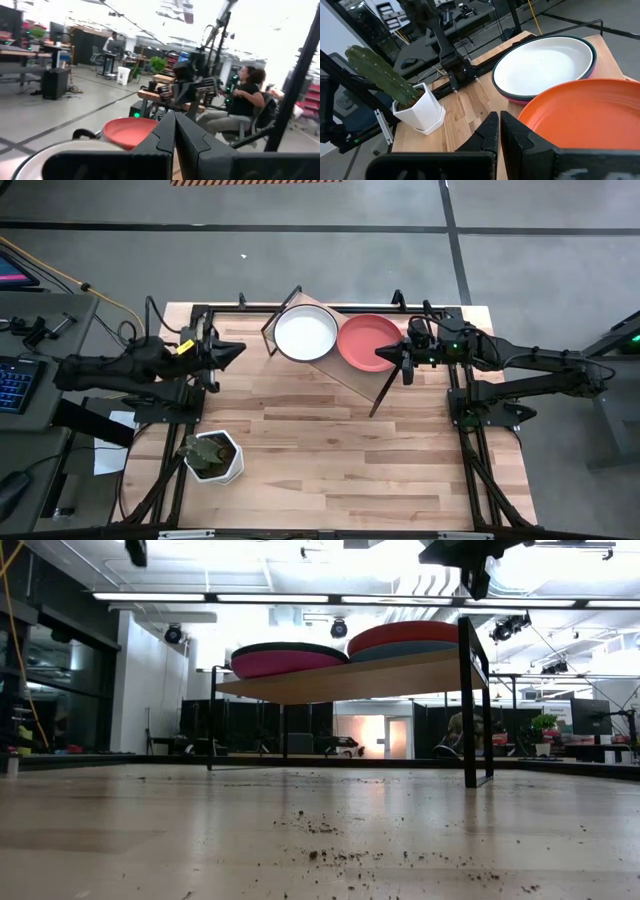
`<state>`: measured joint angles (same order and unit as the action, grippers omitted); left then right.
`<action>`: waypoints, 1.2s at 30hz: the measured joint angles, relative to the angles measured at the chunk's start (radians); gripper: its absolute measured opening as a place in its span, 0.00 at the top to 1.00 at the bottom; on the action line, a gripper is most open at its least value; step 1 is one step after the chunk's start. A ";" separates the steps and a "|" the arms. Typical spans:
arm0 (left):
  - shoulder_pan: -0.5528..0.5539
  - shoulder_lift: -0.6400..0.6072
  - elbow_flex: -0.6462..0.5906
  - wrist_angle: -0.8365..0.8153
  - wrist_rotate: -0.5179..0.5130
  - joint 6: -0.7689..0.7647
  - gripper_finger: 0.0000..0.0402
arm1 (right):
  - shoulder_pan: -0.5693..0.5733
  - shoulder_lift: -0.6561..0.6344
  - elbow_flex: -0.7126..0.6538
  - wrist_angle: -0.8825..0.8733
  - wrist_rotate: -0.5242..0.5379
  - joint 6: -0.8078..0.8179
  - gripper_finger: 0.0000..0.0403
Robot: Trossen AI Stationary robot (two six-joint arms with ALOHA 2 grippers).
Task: Place and stack plates onto a shelf
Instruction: Return to Home Position
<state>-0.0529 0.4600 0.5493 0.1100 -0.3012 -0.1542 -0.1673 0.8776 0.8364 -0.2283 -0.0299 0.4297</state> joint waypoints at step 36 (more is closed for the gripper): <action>0.040 -0.258 -0.538 0.419 0.086 -0.122 1.00 | 0.000 0.000 0.000 -0.139 0.000 0.062 1.00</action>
<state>-0.0132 0.2020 0.0117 0.5289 -0.2157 -0.2765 -0.1673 0.8776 0.8360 -0.3670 -0.0299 0.4917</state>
